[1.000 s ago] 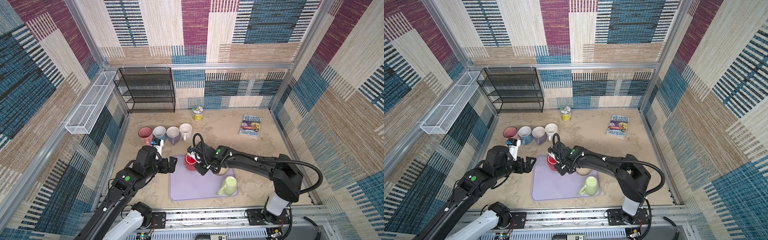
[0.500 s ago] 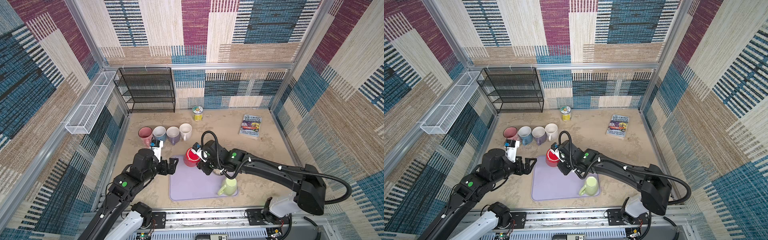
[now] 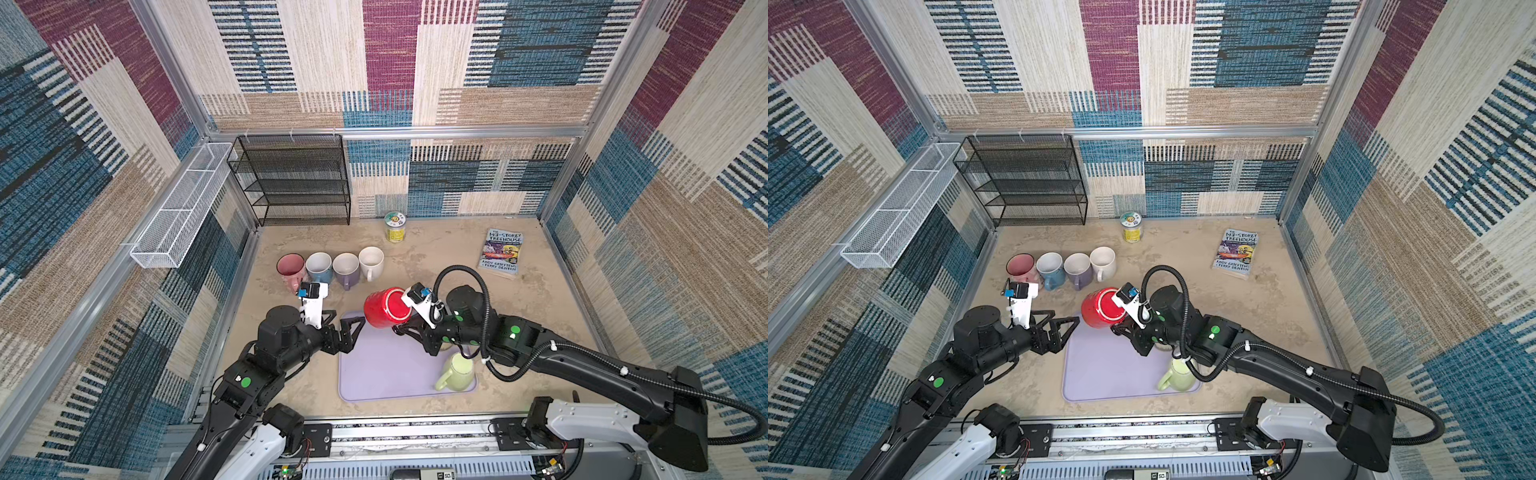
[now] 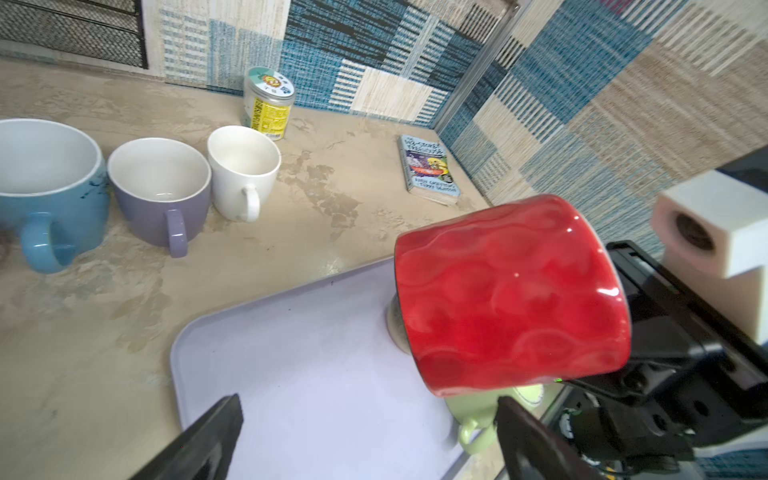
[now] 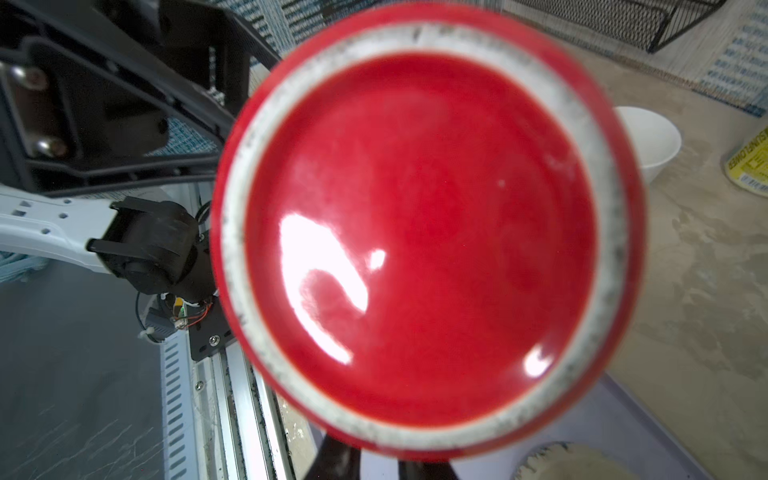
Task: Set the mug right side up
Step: 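Lift the red mug and rotate it sideways with the right gripper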
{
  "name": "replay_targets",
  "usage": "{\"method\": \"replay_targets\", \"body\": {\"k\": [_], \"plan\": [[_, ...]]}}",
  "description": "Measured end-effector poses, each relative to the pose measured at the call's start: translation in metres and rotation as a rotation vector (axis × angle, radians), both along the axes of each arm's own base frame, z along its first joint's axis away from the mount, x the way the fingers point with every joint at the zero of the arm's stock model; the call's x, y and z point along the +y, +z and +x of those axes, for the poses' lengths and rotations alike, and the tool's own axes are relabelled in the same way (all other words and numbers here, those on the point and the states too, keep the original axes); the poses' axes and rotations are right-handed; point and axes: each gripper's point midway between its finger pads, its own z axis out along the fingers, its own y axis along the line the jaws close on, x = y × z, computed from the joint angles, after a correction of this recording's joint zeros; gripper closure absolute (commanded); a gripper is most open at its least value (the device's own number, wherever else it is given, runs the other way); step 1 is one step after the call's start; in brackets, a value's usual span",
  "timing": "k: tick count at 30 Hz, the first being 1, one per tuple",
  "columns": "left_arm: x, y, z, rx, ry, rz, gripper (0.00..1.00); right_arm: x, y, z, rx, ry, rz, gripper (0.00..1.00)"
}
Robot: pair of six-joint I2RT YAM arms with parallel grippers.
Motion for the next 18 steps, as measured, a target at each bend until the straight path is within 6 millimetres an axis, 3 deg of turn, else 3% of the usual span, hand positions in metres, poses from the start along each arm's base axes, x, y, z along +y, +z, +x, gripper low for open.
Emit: {"method": "replay_targets", "body": {"k": [6, 18], "plan": [[-0.02, -0.011, -0.001, 0.023, -0.061, -0.161, 0.0, -0.02, 0.023, 0.008, -0.03, -0.016, 0.135, 1.0], [-0.062, 0.008, 0.008, 0.021, -0.228, -0.369, 0.02, -0.061, 0.04, 0.021, 0.042, -0.004, 0.416, 1.0]]}}
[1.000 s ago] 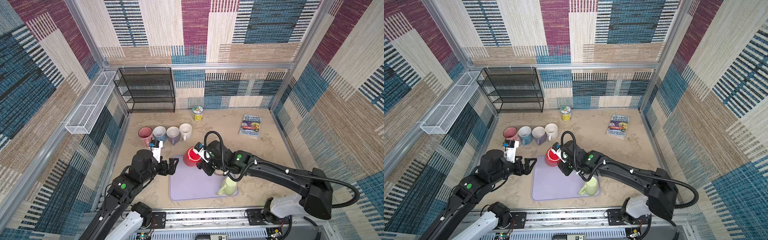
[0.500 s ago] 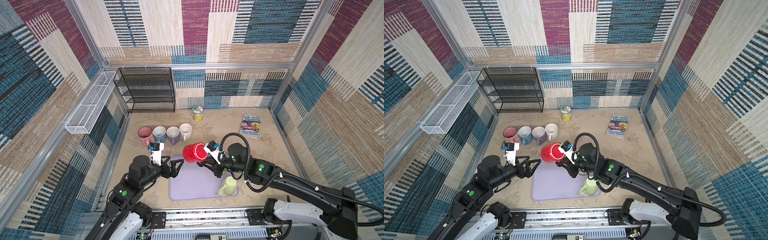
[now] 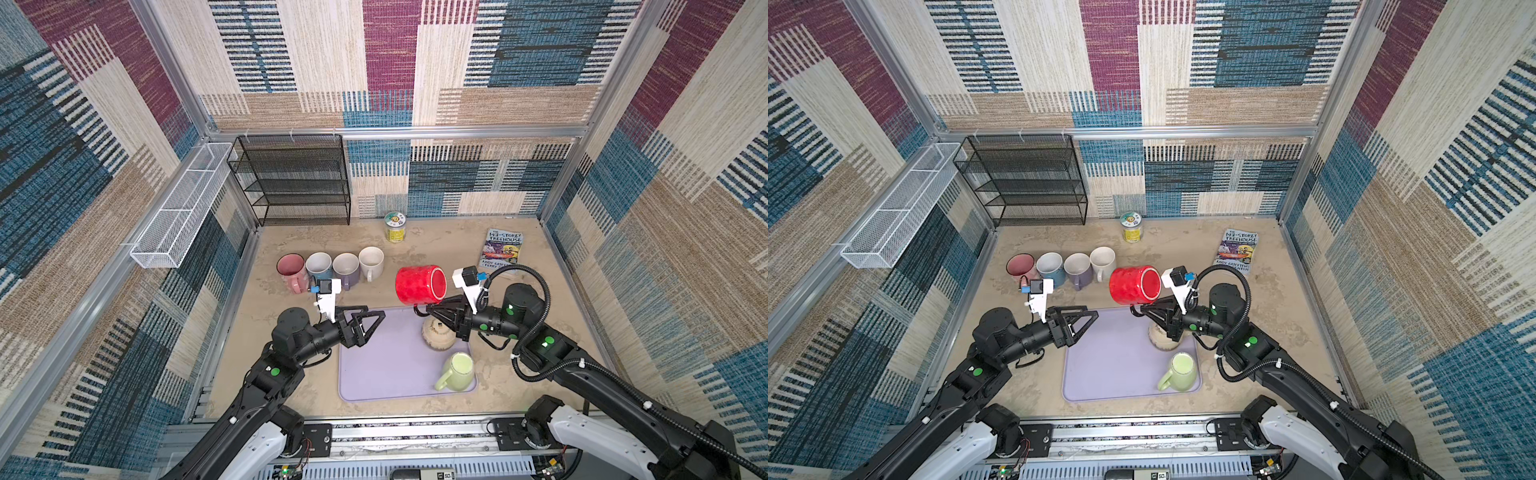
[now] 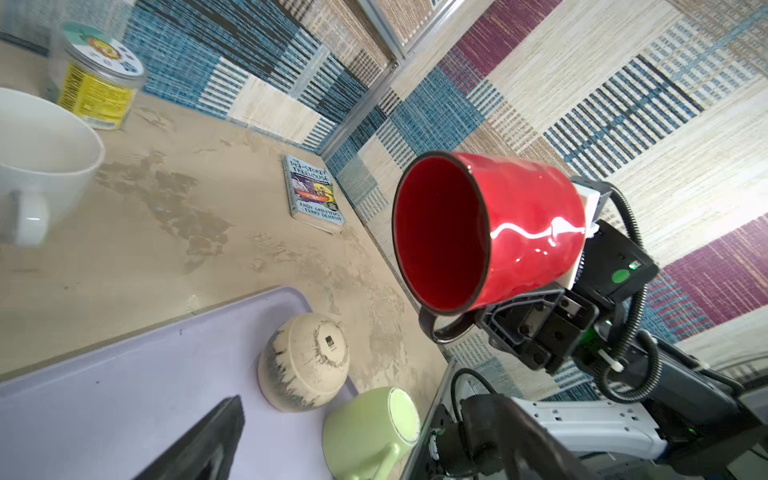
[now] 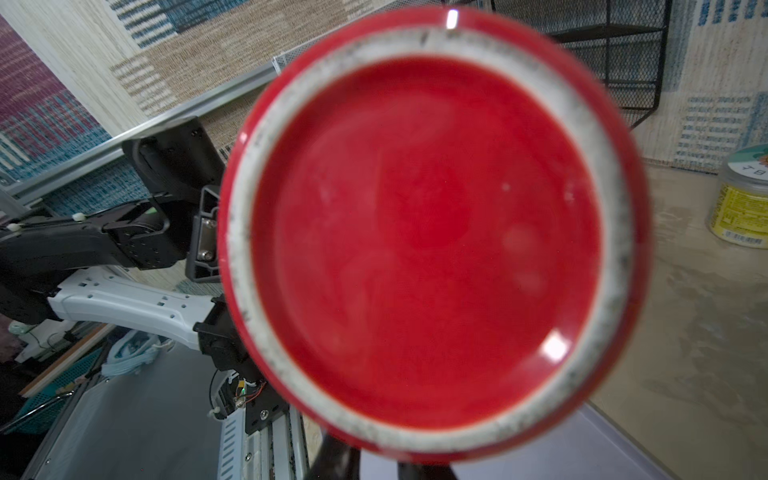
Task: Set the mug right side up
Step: 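Lift the red mug and rotate it sideways with the right gripper, then move the left gripper to the red mug's open rim while the right holds it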
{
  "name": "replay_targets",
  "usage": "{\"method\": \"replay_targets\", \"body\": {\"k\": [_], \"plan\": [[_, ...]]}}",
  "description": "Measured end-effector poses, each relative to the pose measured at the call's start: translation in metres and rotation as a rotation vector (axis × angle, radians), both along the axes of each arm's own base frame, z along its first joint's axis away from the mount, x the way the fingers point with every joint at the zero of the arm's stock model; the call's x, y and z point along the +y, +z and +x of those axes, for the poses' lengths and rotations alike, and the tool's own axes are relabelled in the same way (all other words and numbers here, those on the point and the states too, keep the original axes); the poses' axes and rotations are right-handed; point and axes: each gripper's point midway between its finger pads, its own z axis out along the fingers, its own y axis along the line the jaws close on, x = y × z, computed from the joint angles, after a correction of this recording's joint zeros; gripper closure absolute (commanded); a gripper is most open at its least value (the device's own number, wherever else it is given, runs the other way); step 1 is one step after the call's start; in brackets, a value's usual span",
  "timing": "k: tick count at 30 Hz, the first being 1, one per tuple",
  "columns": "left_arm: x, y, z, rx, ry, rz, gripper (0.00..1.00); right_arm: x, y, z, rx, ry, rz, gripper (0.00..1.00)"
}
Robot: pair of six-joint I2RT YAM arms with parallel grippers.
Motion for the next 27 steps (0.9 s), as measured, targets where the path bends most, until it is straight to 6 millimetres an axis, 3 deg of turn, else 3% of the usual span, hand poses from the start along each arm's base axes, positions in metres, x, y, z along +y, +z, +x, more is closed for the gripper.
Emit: {"method": "replay_targets", "body": {"k": [5, 17, 27], "plan": [[-0.015, 0.009, -0.003, -0.028, -0.064, -0.039, 0.02, -0.006, 0.002, 0.001, 0.034, 0.042, 0.09, 1.0], [-0.049, 0.018, -0.012, -0.094, -0.191, -0.094, 0.14, -0.008, 0.022, 0.0, 0.021, 0.144, 0.204, 1.0], [-0.073, 0.031, -0.016, -0.162, -0.267, -0.14, 0.36, -0.006, 0.023, -0.002, 0.037, 0.2, 0.223, 1.0]]}}
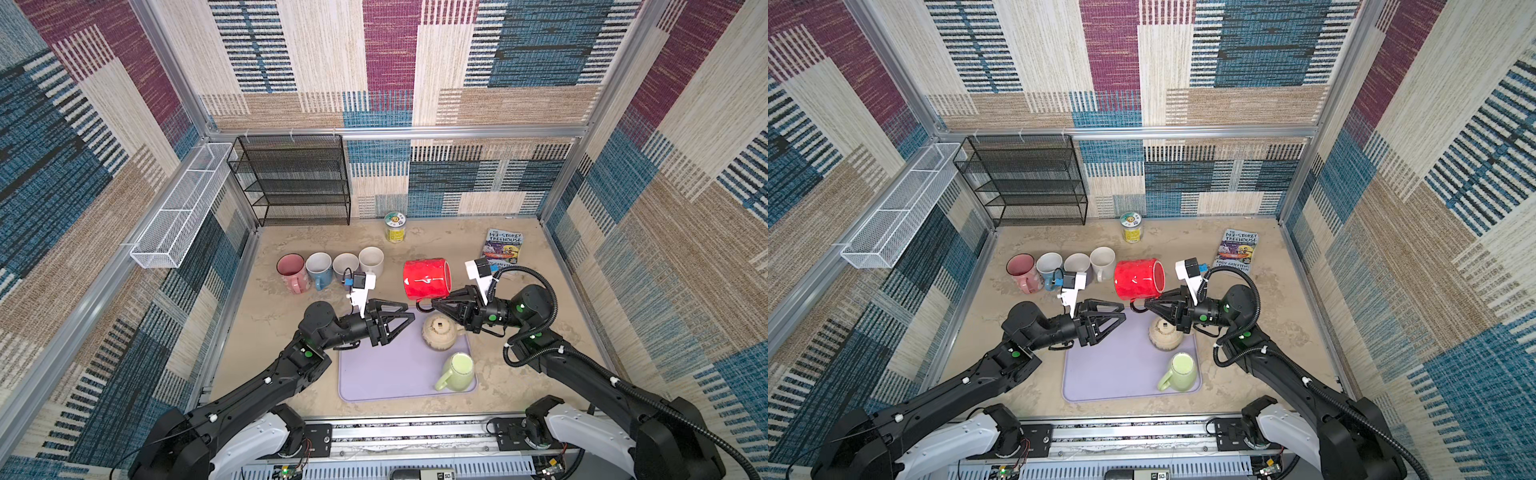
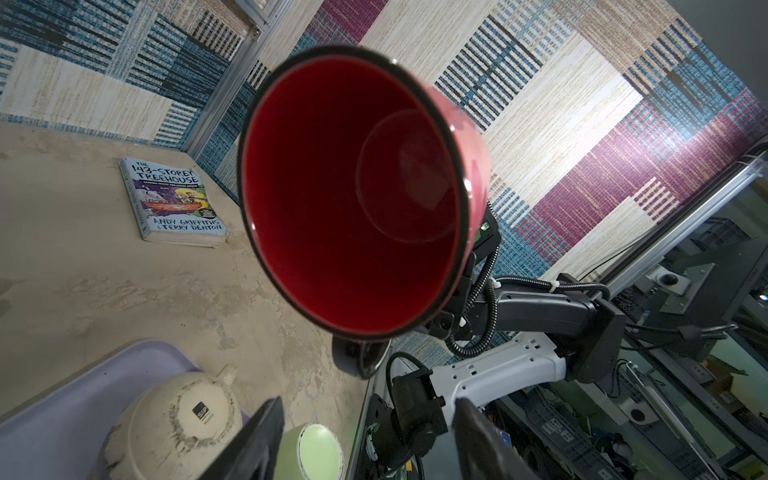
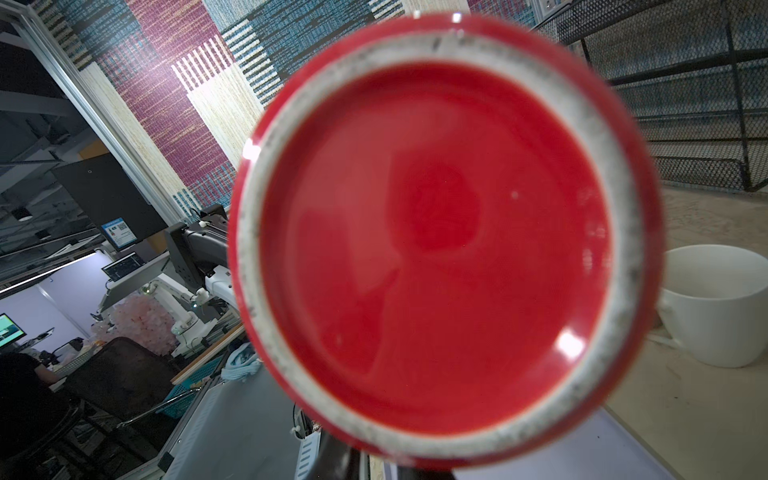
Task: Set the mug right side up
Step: 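Move the left gripper to the red mug's open rim while the right holds it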
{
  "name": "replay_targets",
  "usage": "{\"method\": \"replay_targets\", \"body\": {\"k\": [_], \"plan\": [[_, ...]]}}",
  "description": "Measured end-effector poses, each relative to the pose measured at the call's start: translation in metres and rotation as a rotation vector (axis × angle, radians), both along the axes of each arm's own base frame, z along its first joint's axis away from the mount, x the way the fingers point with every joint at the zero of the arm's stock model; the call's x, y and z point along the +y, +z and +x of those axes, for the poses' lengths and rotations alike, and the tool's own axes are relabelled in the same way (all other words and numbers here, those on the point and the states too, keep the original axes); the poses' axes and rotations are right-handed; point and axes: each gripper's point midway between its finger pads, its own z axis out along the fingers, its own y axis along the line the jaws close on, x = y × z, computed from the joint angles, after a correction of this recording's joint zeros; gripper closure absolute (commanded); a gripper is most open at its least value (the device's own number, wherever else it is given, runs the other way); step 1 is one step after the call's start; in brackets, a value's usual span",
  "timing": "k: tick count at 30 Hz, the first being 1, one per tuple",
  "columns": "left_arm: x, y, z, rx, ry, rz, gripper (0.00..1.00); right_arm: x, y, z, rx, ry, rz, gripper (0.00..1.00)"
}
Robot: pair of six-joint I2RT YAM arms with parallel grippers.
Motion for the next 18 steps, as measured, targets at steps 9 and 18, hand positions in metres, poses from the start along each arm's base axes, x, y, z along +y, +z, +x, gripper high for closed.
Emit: {"method": "replay_targets", "body": {"k": [9, 18], "plan": [[-0.01, 0.005, -0.002, -0.033, -0.024, -0.021, 0.41, 0.002, -0.001, -0.001, 0.002, 0.033, 0.003, 1.0], [-0.015, 0.011, -0.002, -0.054, -0.037, -0.035, 0.54, 0.002, 0.002, -0.003, -0.002, 0.05, 0.014, 1.0]]}}
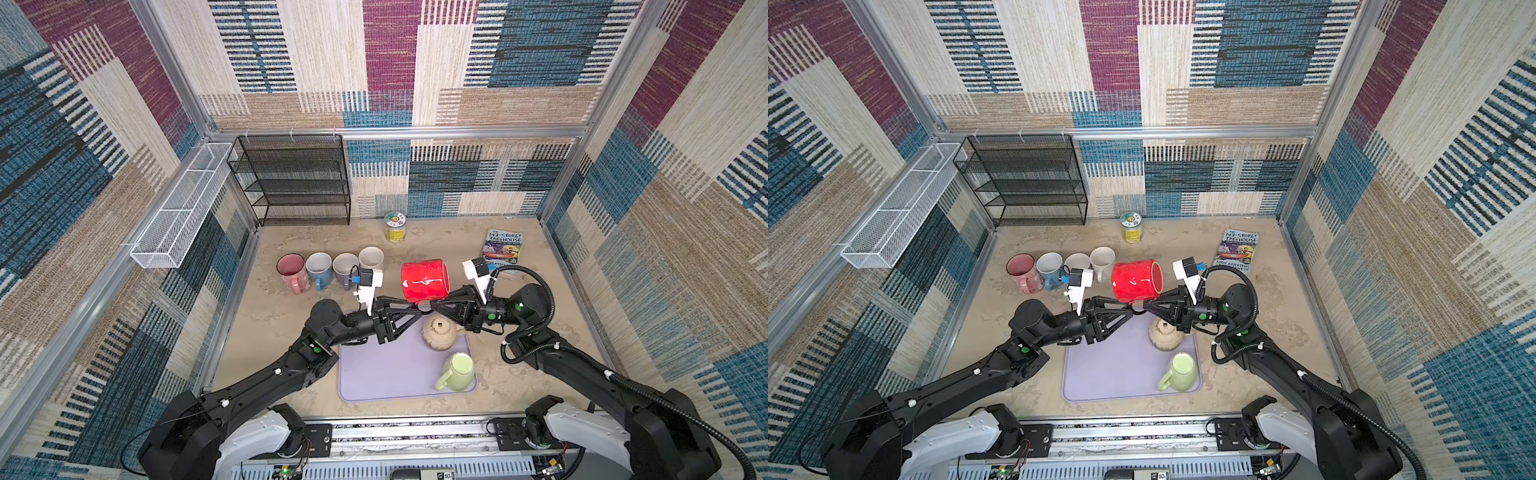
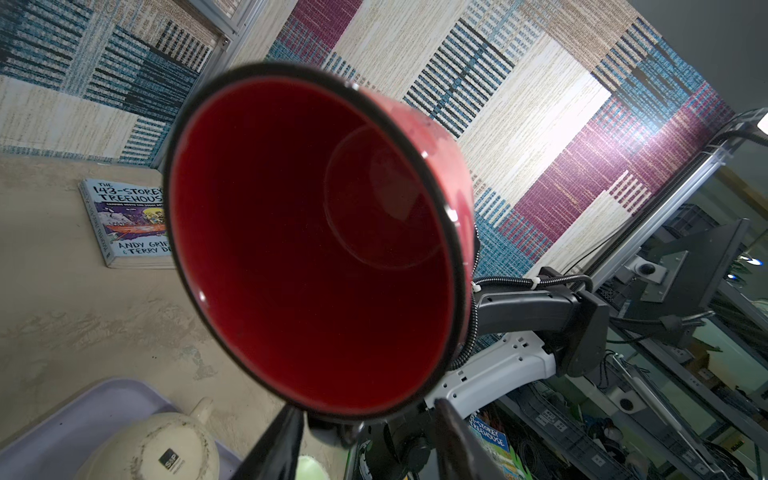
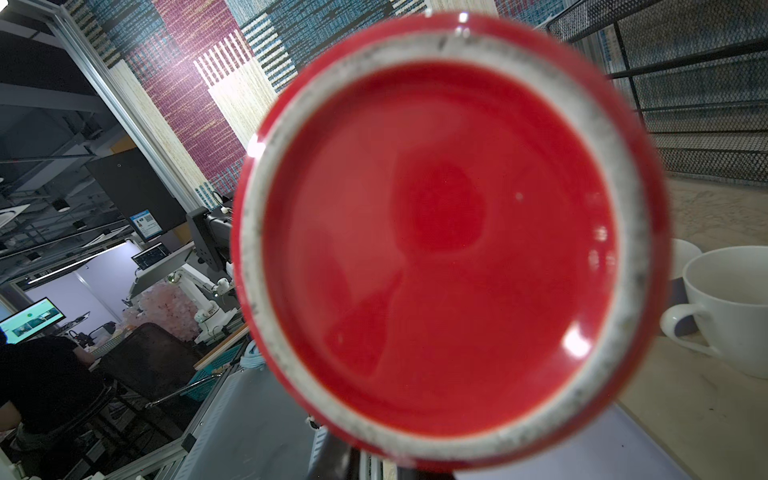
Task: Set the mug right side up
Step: 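Move the left gripper to the red mug's open rim while the right holds it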
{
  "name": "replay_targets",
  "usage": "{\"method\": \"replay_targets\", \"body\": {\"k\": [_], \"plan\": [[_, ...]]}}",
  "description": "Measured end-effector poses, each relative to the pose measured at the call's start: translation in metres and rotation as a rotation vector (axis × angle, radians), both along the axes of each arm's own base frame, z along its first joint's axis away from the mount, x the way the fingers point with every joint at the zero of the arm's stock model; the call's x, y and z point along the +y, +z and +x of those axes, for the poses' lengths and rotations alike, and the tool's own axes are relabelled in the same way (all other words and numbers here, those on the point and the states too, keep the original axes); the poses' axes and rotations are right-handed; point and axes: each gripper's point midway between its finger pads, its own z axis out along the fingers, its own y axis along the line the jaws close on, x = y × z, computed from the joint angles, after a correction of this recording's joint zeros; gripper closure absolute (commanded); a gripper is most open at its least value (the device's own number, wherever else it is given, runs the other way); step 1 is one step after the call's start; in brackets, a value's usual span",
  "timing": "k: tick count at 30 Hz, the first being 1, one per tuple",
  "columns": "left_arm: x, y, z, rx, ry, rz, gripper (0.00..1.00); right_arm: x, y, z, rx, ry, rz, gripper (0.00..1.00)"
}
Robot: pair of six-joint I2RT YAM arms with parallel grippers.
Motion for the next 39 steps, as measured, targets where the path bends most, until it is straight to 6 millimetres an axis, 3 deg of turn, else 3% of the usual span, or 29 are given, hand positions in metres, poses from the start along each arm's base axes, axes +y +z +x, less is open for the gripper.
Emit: {"method": "replay_targets", "body": {"k": [20, 24, 31, 32, 34, 39], "plan": [[-0.02, -0.001, 0.001, 0.011, -0.039, 0.009, 0.67, 0.0, 0.003, -0.003, -0.023, 0.018, 0.007, 1.0], [-0.023, -0.002, 0.003, 0.014, -0.04, 0.012, 0.78, 0.0, 0.004, -0.005, -0.032, 0.024, 0.009, 1.0], [-0.026, 0.003, 0.005, 0.005, -0.04, 0.003, 0.8, -0.002, 0.006, -0.004, -0.054, 0.006, 0.017, 1.0], [-0.027, 0.003, 0.005, 0.006, -0.036, 0.003, 0.83, -0.002, 0.006, -0.004, -0.054, 0.001, 0.019, 1.0], [-0.027, 0.003, 0.006, 0.006, -0.032, 0.002, 0.99, -0.002, 0.004, -0.002, -0.052, -0.007, 0.019, 1.0], [-0.027, 0.005, 0.004, -0.025, -0.036, 0.002, 1.0, -0.003, 0.003, -0.002, -0.03, -0.009, 0.018, 1.0]]}}
